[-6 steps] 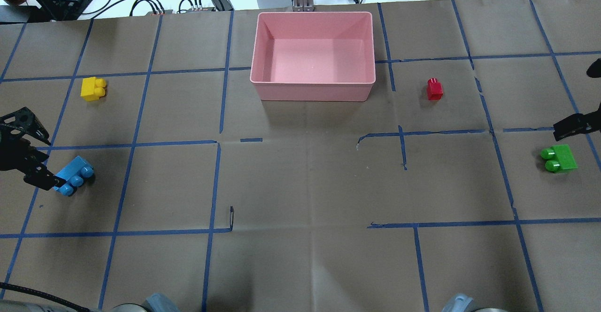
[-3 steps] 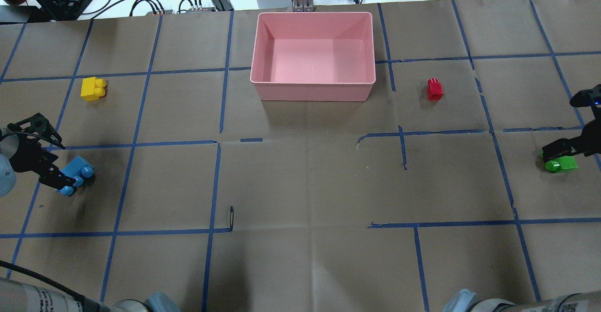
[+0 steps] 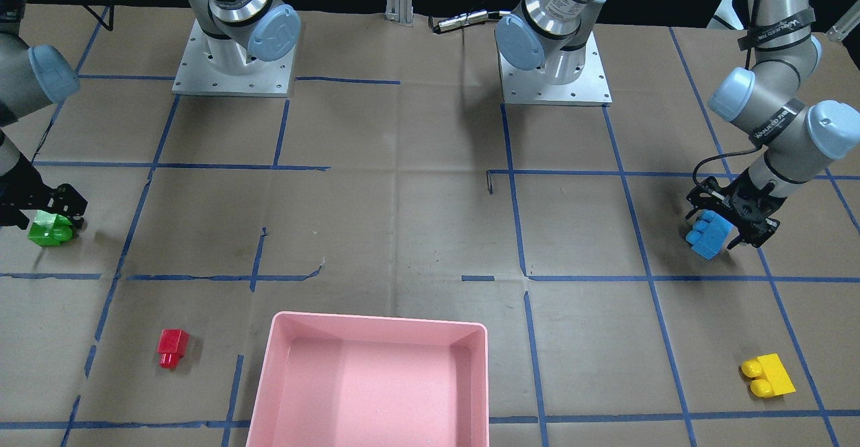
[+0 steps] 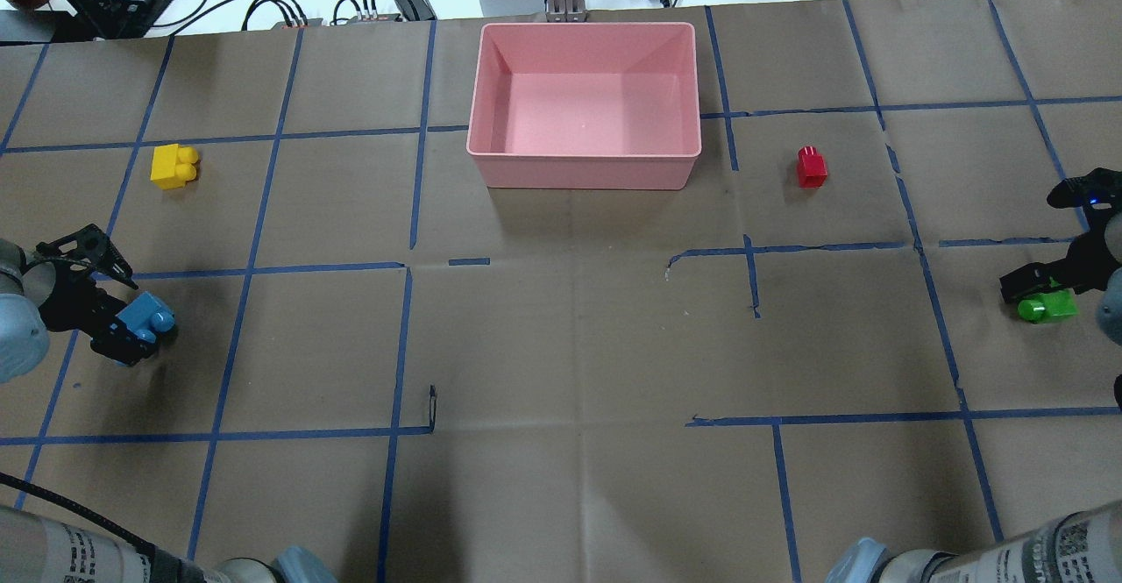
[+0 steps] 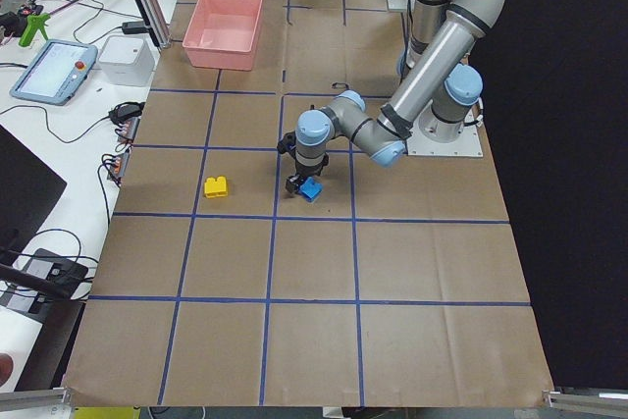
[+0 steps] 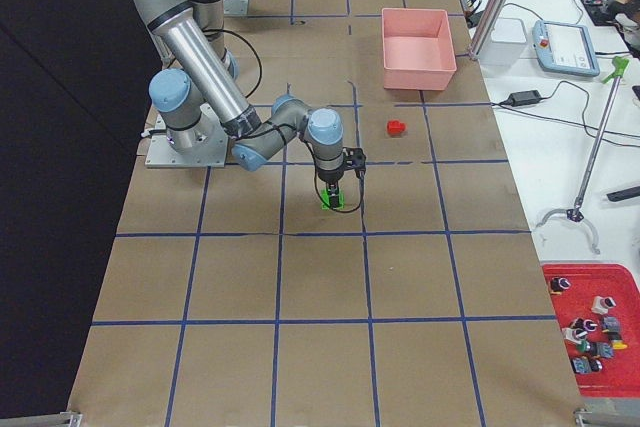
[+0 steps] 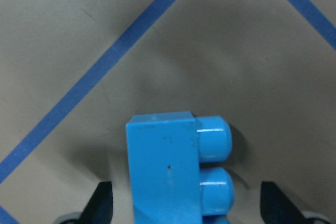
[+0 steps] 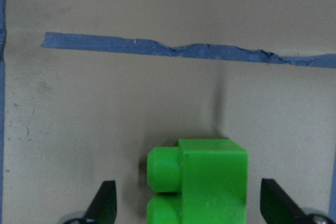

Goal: Put all blocks into box

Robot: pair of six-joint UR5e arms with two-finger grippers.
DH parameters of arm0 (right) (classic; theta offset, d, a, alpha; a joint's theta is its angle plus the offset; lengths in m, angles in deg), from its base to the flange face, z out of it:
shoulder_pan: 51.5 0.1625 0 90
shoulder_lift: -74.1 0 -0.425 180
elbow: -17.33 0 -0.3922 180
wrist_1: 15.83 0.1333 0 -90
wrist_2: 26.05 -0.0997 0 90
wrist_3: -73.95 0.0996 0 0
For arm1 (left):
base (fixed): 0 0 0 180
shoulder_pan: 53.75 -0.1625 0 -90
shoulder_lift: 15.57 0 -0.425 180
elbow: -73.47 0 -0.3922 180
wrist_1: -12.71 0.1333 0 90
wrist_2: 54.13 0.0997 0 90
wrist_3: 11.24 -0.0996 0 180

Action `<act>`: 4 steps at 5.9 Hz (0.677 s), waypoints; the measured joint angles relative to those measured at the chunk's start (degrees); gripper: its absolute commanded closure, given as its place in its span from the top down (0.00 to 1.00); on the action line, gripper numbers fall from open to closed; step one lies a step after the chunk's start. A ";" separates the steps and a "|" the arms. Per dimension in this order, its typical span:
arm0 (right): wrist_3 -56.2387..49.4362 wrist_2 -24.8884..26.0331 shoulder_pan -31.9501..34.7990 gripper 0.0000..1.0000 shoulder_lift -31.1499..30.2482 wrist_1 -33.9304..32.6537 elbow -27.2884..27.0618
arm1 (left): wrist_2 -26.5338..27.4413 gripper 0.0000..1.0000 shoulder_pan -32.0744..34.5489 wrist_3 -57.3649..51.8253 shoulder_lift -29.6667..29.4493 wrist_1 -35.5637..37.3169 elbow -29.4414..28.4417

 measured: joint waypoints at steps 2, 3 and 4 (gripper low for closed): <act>-0.32 0.06 -0.05 0.89 1.35 -0.07 0.53 | -0.08 0.93 0.29 -0.34 -0.50 2.33 0.07; -0.44 0.09 -0.05 0.64 1.63 -0.08 0.48 | -0.23 0.86 0.48 -0.36 -0.43 2.52 0.07; -0.54 0.23 -0.06 0.26 1.59 0.06 0.48 | -0.56 0.73 0.68 -0.37 -0.25 2.54 0.08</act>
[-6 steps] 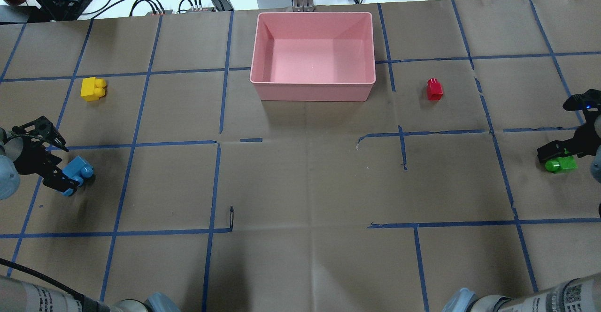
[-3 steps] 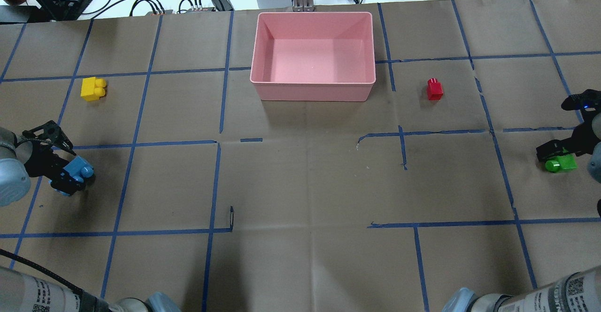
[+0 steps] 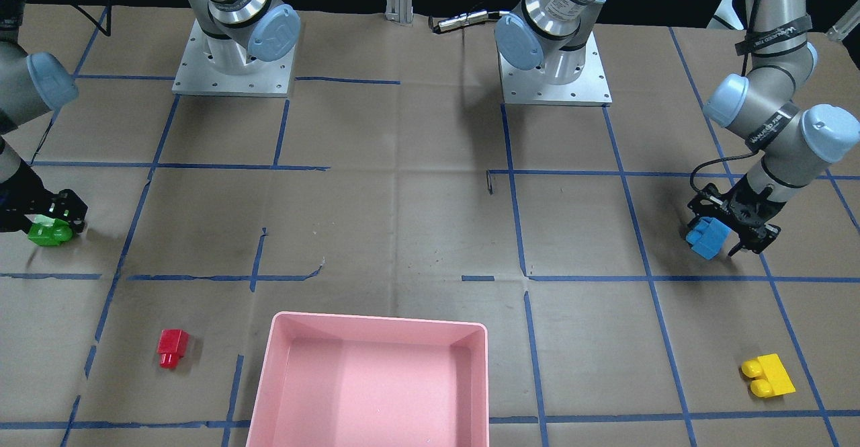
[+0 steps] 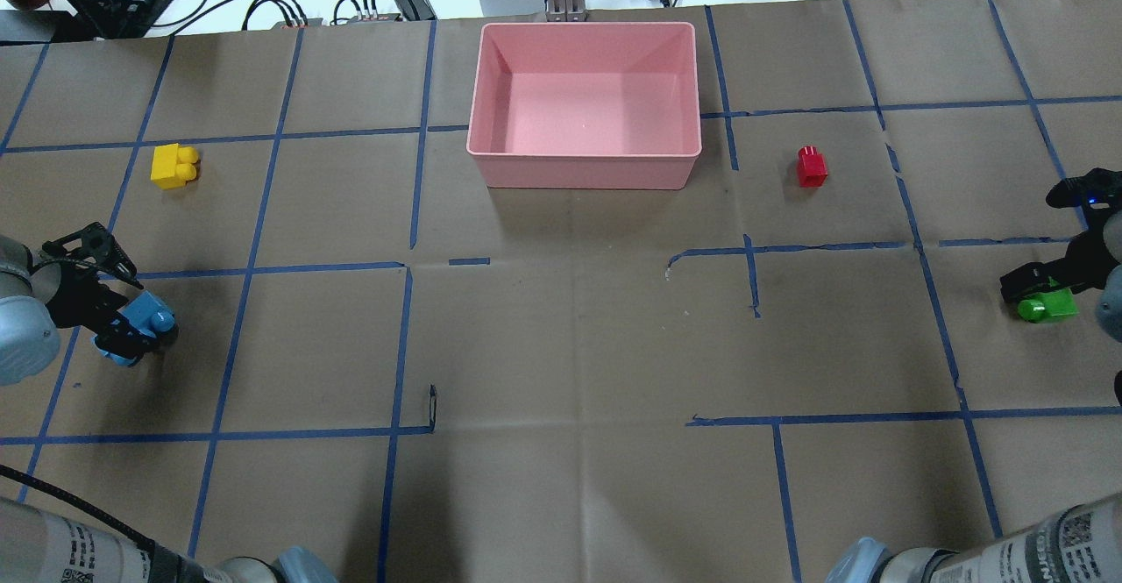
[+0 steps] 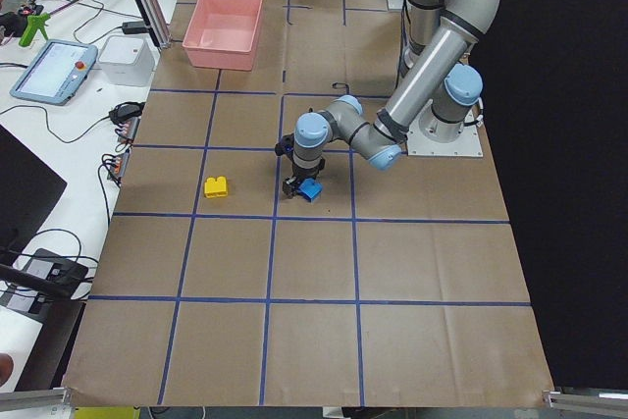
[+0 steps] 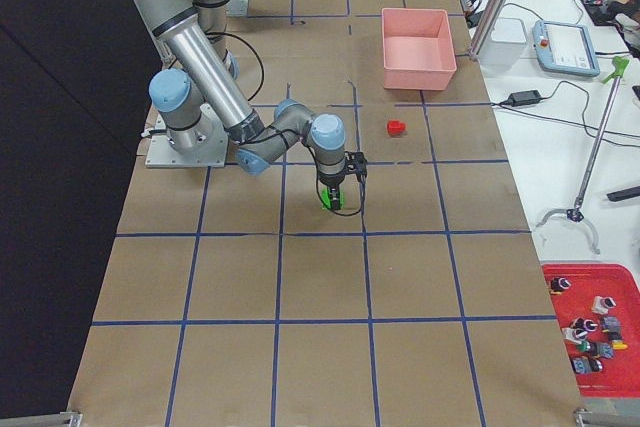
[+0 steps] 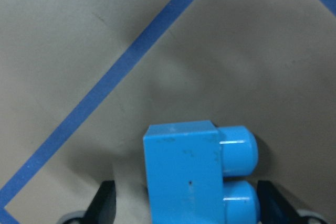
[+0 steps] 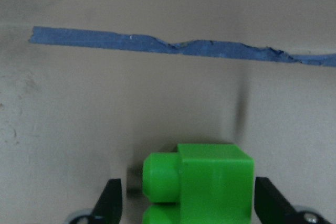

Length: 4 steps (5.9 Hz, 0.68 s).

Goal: Put all blocks into box

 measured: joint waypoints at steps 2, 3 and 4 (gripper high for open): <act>-0.24 0.58 0.00 0.05 -1.16 3.04 1.04 | -0.15 0.49 0.08 0.02 0.21 -0.04 0.00; -0.88 0.70 0.01 0.04 -2.10 5.39 2.22 | -0.05 0.39 0.09 0.12 0.24 -0.04 -0.04; -1.98 0.77 0.23 0.03 -3.99 8.80 4.63 | 0.15 0.28 0.09 0.47 0.28 -0.08 -0.06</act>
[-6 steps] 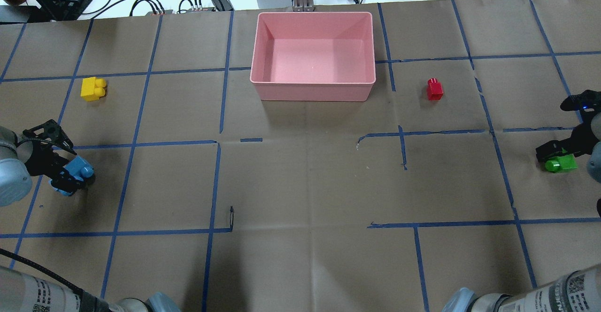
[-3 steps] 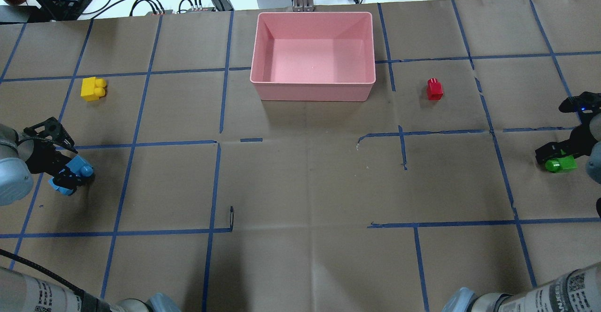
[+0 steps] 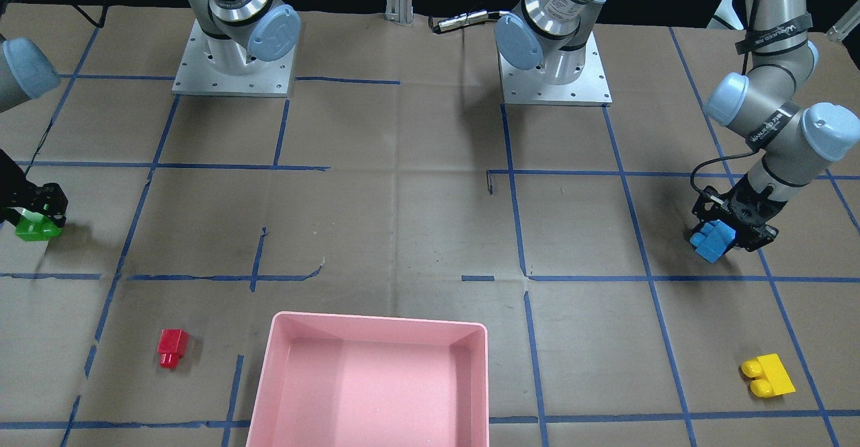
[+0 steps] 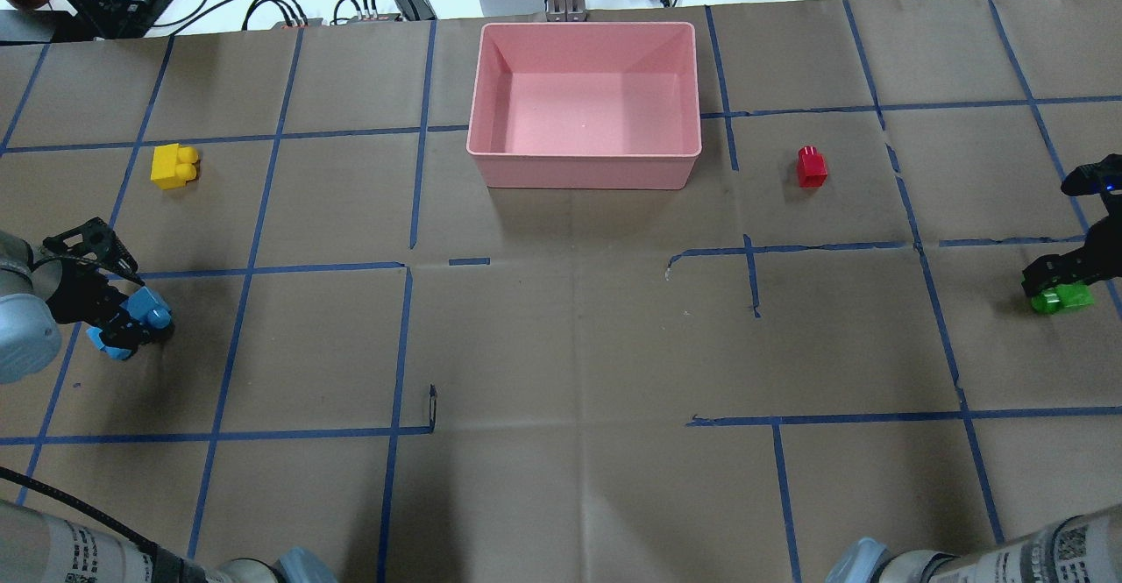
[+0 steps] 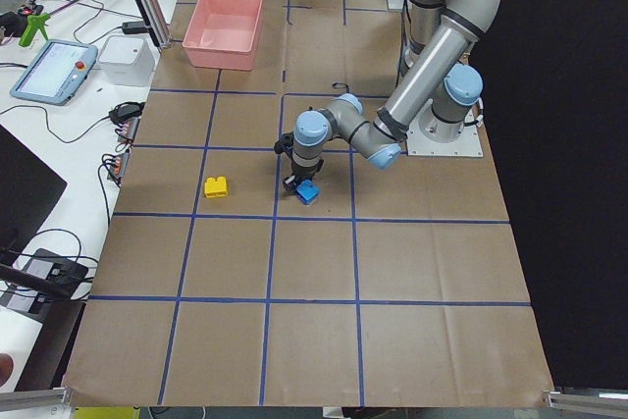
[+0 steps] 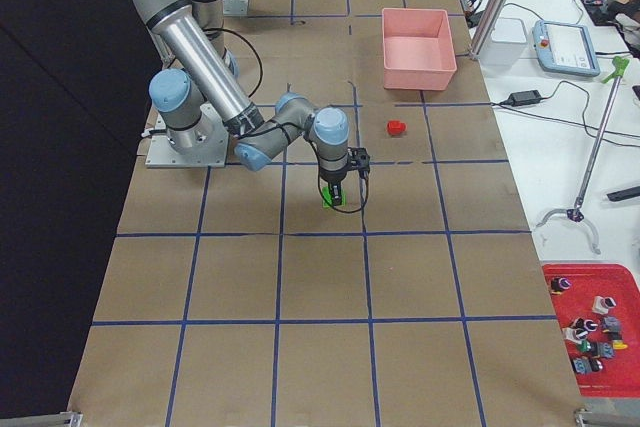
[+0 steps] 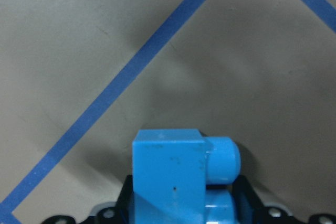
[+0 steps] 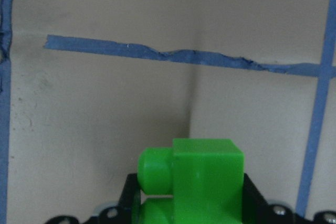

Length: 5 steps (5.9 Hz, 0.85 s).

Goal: Put all blocks into box

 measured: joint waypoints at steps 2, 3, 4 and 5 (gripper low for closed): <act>-0.21 -0.30 3.98 0.02 -5.02 18.57 11.75 | 0.45 0.25 0.03 2.77 2.16 -0.61 -0.70; 0.01 -0.40 9.68 0.02 -5.81 24.52 18.25 | 0.48 0.25 0.41 7.27 5.96 -4.77 -2.40; 2.40 -0.71 16.48 0.02 -5.64 26.25 22.26 | 0.44 0.25 1.55 14.03 9.81 -13.54 -6.45; 9.96 -2.55 24.87 0.02 -4.89 26.44 24.79 | 0.22 0.25 3.24 23.44 11.88 -24.98 -13.26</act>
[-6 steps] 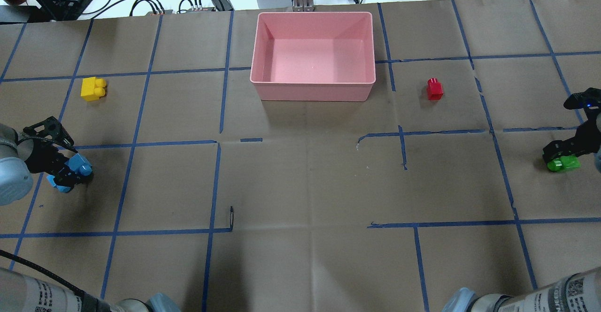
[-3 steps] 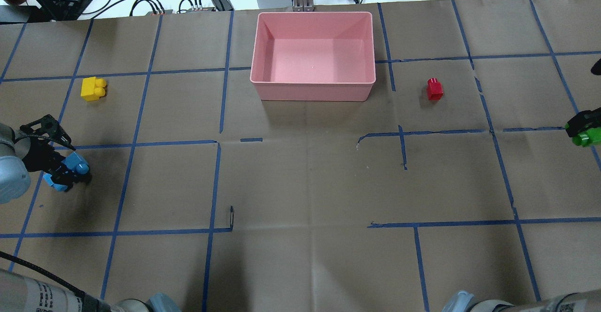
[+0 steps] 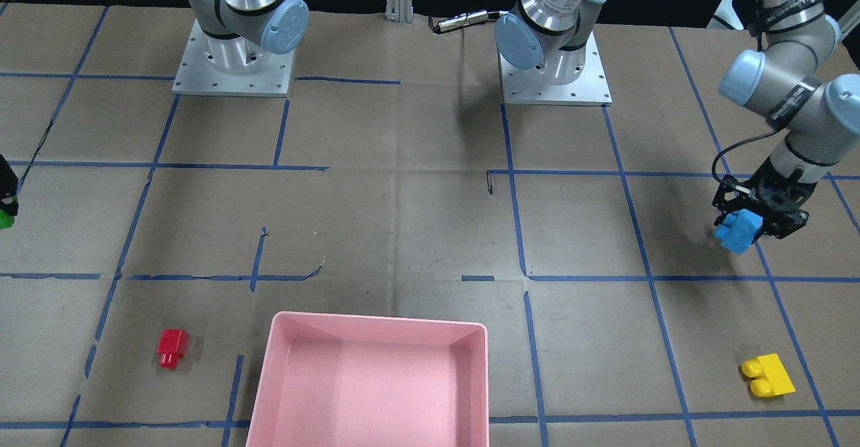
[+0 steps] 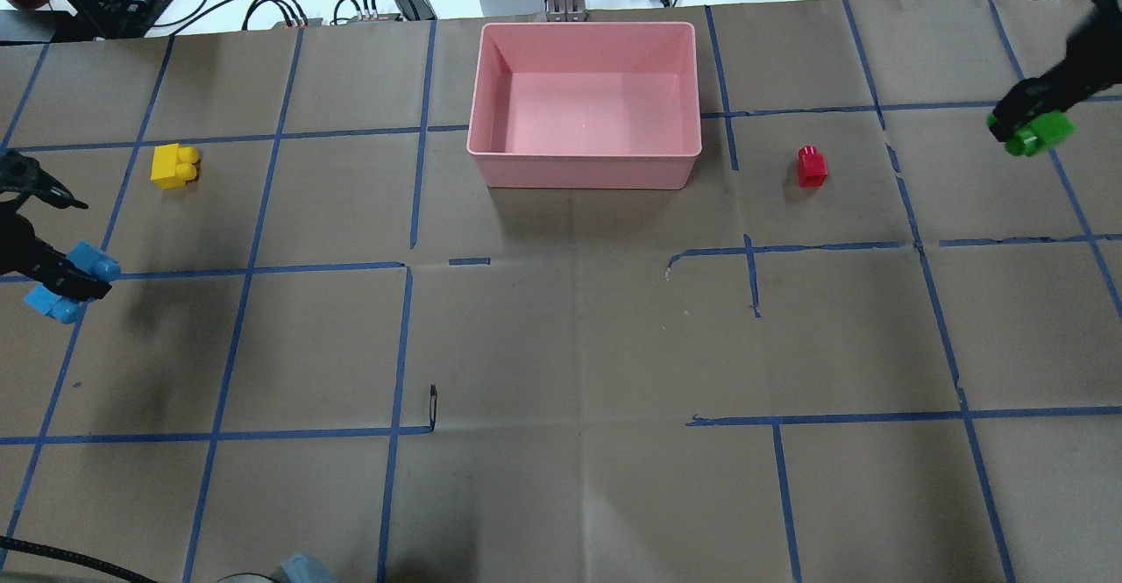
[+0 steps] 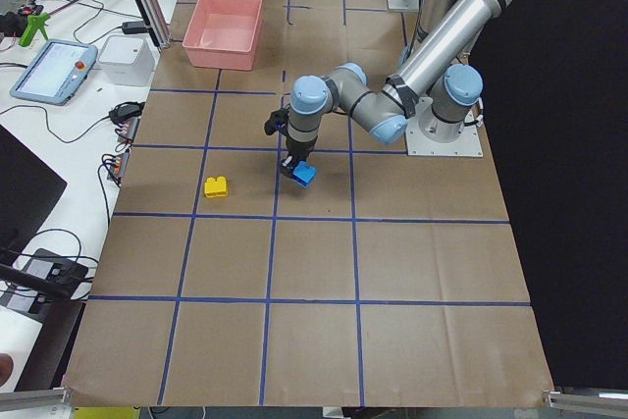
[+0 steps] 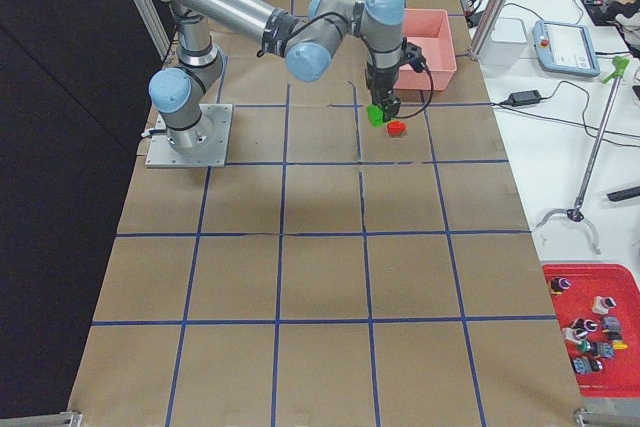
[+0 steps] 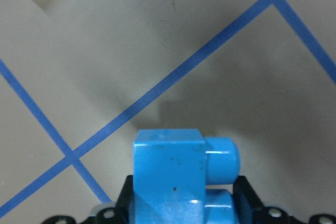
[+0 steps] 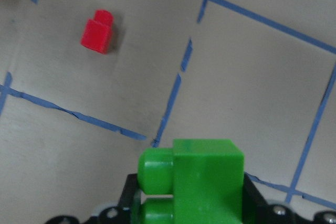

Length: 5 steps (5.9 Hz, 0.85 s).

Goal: Put all blocks into box

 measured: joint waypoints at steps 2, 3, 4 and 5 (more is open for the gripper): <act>18.38 -6.34 14.30 0.03 6.12 -5.06 6.08 | -1.46 0.25 3.56 20.19 -0.26 -17.33 -12.44; 25.32 -8.81 18.89 0.05 11.19 -9.64 10.40 | -1.71 0.25 5.66 27.34 -1.27 -19.75 -15.39; 28.58 -9.90 21.44 0.25 16.07 -14.64 14.29 | -1.72 0.25 9.13 34.85 -2.25 -20.43 -17.75; 29.54 -10.23 22.57 0.99 20.11 -18.26 17.56 | -1.60 0.25 14.06 42.82 -3.96 -20.80 -20.94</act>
